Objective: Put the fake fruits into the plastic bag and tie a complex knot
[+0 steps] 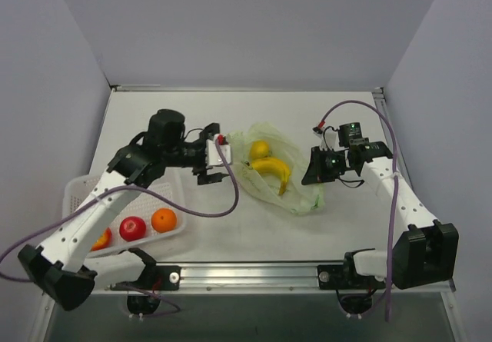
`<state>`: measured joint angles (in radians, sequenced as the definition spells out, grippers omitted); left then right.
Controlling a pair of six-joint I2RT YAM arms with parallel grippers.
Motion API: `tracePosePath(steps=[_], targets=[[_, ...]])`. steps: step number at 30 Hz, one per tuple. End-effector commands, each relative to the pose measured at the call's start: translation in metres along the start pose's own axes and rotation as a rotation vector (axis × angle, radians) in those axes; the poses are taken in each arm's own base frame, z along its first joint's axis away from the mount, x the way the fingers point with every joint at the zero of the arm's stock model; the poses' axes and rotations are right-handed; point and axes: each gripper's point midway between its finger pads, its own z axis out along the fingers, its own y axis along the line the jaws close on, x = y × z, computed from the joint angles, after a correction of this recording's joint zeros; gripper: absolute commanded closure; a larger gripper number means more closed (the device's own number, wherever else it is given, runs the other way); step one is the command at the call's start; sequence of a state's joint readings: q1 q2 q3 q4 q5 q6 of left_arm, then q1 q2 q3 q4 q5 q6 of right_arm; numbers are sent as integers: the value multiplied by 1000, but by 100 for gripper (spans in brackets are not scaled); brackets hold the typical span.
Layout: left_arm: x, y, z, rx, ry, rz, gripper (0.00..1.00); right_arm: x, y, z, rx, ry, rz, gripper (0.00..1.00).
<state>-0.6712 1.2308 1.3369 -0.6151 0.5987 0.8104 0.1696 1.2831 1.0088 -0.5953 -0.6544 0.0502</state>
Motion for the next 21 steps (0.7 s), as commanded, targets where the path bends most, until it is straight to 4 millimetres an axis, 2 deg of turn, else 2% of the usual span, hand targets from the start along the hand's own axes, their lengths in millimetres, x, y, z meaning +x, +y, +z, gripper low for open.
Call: tracePosePath(steps=[1, 2, 3, 4, 8, 11, 16, 17, 20, 21], targets=[[86, -39, -54, 5, 250, -282, 9, -8, 0, -6, 18, -11, -15, 100], [111, -49, -67, 7, 317, -306, 9, -7, -1, -5, 20, -5, -13, 100], [128, -43, -92, -75, 362, -343, 10, -7, -1, -5, 19, -6, -15, 100], [142, -45, -105, -101, 403, -371, 10, -5, -2, -4, 17, 0, -15, 100], [185, -77, -147, -73, 555, -507, 10, -4, -3, -2, 23, 10, -20, 100], [206, -98, -161, -21, 624, -597, 10, -5, -3, -1, 26, 13, -20, 100], [219, -141, -157, 134, 655, -701, 8, -3, -4, 1, 31, 22, -19, 100], [222, -145, -156, 151, 658, -713, 2, -2, -5, 2, 33, 26, -18, 100], [236, -155, -150, 170, 678, -762, 3, -2, -5, 3, 35, 30, -19, 100], [241, -153, -149, 153, 684, -771, 3, -2, -4, 3, 34, 31, -21, 100]])
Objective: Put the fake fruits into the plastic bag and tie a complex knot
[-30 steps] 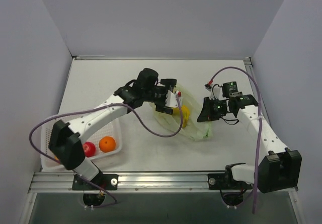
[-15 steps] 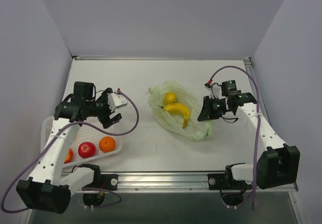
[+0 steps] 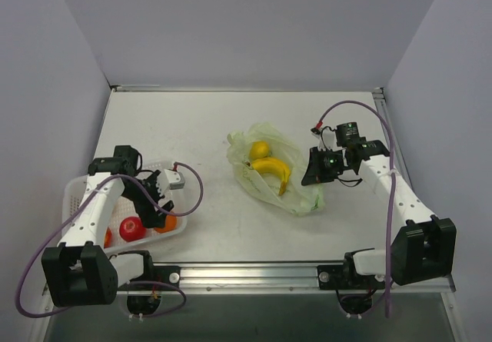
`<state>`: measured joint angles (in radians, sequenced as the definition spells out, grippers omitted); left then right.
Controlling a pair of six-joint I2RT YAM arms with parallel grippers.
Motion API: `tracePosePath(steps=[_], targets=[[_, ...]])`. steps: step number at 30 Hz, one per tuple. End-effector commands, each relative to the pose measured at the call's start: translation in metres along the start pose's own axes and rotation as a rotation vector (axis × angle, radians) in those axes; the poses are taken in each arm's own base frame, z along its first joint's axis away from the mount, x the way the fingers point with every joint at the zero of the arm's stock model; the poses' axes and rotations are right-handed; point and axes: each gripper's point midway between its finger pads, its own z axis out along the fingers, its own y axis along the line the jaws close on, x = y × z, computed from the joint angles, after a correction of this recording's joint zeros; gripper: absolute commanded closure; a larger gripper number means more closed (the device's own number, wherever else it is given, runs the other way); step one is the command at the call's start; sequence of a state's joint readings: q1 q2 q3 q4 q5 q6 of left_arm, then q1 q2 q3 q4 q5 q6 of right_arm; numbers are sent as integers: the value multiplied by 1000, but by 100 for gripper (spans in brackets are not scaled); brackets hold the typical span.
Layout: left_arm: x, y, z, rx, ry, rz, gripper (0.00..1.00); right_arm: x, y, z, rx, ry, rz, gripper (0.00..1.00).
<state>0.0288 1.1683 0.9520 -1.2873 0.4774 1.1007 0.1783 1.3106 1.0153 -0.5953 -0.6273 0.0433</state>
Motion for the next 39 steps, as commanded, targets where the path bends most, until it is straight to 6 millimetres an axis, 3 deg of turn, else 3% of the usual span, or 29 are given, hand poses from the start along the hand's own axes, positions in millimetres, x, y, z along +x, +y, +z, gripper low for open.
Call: tracePosePath(steps=[1, 8, 12, 17, 22, 24, 28, 29, 30, 33, 34, 35, 39], targets=[[8, 0, 9, 18, 20, -24, 2, -2, 1, -2, 13, 13, -17, 100], [16, 31, 31, -84, 25, -19, 3, -1, 2, 0, 1, 19, -11, 100], [31, 37, 46, -96, 68, -16, 4, 0, 1, 0, 8, 20, -15, 100], [28, 57, 48, -179, 50, -28, 23, 0, -1, 1, 9, 27, -12, 100], [-12, 57, 17, -226, -92, 4, 47, 0, -1, 0, 14, 20, -21, 100], [-32, 57, -8, -264, -145, 34, 58, 0, -1, 0, 13, 22, -21, 100], [-82, 63, -53, -341, -267, 67, 60, 0, -1, 2, 9, 26, -13, 100], [-100, 55, -56, -315, -298, 76, 60, 0, -1, 2, 8, 26, -10, 100], [-123, 54, -71, -330, -338, 117, 60, 0, -1, 2, 7, 28, -9, 100], [-182, 26, -74, -265, -413, 244, 60, -2, -1, 2, 9, 22, -5, 100], [-204, 3, -65, -218, -428, 323, 59, -4, 0, 1, 9, 15, -7, 100], [-224, -2, -63, -219, -466, 348, 59, -5, 0, 0, 11, 10, 1, 100], [-281, -33, -20, -168, -490, 480, 59, -11, 0, -5, 27, -27, 10, 100]])
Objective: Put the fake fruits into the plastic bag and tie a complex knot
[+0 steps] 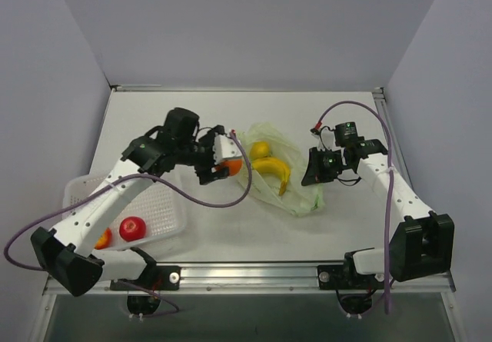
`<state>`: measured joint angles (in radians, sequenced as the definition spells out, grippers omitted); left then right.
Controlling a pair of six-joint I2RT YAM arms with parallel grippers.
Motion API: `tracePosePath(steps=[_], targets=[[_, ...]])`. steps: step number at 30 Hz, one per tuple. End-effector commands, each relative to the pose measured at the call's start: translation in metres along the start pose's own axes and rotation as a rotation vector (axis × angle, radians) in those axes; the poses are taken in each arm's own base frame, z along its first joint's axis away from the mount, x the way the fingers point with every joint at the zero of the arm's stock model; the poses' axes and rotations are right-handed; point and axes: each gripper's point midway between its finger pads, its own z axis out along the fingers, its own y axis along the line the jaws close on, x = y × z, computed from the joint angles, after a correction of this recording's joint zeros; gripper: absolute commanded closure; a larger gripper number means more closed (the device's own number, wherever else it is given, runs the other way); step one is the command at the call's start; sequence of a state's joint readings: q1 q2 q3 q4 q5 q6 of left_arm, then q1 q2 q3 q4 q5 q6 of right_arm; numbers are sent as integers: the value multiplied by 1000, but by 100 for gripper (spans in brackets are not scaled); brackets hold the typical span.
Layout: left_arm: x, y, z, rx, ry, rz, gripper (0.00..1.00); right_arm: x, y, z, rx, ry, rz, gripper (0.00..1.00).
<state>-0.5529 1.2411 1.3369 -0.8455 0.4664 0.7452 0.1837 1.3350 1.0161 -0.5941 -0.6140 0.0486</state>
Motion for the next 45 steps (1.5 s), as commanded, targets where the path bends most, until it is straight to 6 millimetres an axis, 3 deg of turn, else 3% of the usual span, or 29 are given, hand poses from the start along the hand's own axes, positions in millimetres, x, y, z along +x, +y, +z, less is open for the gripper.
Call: tracePosePath(steps=[1, 2, 4, 5, 6, 7, 8, 11, 16, 18, 20, 23, 26, 28, 31, 32, 34, 35, 37, 38, 39, 40, 41, 43, 45], targets=[[-40, 0, 49, -5, -63, 36, 59, -14, 3, -12, 21, -58, 0, 100], [-56, -5, 74, 4, -90, 68, 59, -16, 1, -13, 30, -71, 1, 100], [-65, -3, 96, -18, -90, 98, 60, -20, -2, -18, 60, -102, 3, 100], [-83, 4, 105, -49, -137, 115, 60, -22, -2, -20, 71, -111, 4, 100], [-81, 0, 128, -27, -122, 113, 60, -24, -3, -23, 85, -129, 1, 100], [-84, 7, 138, -51, -119, 114, 60, -28, -5, -26, 103, -148, 5, 100], [-101, 20, 144, -98, -170, 101, 60, -30, -5, -28, 109, -160, 4, 100], [-102, 42, 189, -151, -170, 68, 60, -35, 1, -33, 95, -186, 10, 100], [-105, 70, 229, -248, -202, 52, 54, -34, 6, -34, 75, -190, 17, 100], [-94, 75, 249, -271, -177, 60, 50, -34, 2, -35, 95, -195, 15, 100], [-77, 77, 262, -273, -140, 50, 35, -35, -1, -36, 113, -200, 15, 100], [-64, 83, 264, -280, -106, 19, 17, -37, -11, -39, 172, -219, 13, 100], [-69, 80, 244, -222, -132, -26, 3, -41, -23, -42, 243, -235, 20, 100], [-78, 70, 229, -156, -166, -44, 3, -44, -31, -43, 284, -243, 29, 100], [-100, 62, 182, -92, -230, -120, 3, -45, -34, -40, 291, -236, 30, 100], [-116, 50, 153, -42, -279, -158, 3, -45, -34, -39, 291, -234, 33, 100], [-124, 48, 120, -6, -317, -189, 3, -44, -35, -35, 287, -219, 35, 100], [-127, 40, 91, 9, -321, -214, 3, -43, -36, -33, 282, -213, 35, 100], [-111, 50, 62, -35, -289, -264, 2, -42, -36, -30, 278, -202, 38, 100], [-97, 49, 39, -70, -240, -296, 3, -42, -35, -29, 271, -198, 36, 100], [-81, 51, 29, -97, -196, -313, 3, -42, -35, -29, 268, -198, 35, 100], [-47, 63, 12, -158, -112, -356, 2, -42, -35, -28, 267, -194, 33, 100], [-37, 66, -10, -218, -91, -359, 3, -41, -34, -28, 264, -193, 29, 100], [27, 79, -43, -347, 77, -448, 3, -40, -34, -28, 259, -192, 22, 100], [69, 85, -78, -464, 221, -463, 2, -39, -34, -26, 257, -181, 7, 100]])
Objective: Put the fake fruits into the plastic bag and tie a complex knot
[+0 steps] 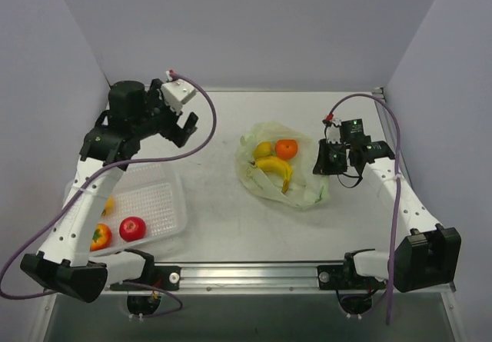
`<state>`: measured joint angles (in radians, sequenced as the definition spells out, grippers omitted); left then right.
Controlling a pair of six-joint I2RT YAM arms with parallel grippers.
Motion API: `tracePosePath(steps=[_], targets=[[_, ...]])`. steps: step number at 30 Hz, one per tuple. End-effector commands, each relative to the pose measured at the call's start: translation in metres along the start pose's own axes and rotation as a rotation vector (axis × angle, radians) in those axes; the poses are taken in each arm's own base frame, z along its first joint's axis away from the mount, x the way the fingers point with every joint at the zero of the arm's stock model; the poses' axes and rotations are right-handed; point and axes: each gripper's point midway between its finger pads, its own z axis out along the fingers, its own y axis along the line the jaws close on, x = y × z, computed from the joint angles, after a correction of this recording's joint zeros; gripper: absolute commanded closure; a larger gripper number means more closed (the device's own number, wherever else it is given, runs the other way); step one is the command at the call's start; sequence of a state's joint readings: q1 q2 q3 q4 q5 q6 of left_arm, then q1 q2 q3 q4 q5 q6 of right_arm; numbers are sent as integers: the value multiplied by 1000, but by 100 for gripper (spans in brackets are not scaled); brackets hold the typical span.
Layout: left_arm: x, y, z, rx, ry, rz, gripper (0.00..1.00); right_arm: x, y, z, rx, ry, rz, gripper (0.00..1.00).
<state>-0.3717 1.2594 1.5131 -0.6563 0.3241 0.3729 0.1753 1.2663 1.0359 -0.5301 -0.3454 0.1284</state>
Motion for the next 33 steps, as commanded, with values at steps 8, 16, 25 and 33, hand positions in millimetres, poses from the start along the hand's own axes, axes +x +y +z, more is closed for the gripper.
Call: tracePosePath(steps=[8, 16, 25, 33], targets=[[250, 87, -139, -313, 871, -227, 3, -5, -5, 7, 17, 17, -42, 100], [339, 93, -171, -281, 1077, -300, 3, -5, -2, 10, 13, 31, -57, 100], [417, 105, -178, -260, 1213, -336, 3, 2, -5, 9, 21, 37, -69, 100], [431, 101, -167, -227, 1203, -364, 15, 0, -5, 10, 21, 40, -69, 100]])
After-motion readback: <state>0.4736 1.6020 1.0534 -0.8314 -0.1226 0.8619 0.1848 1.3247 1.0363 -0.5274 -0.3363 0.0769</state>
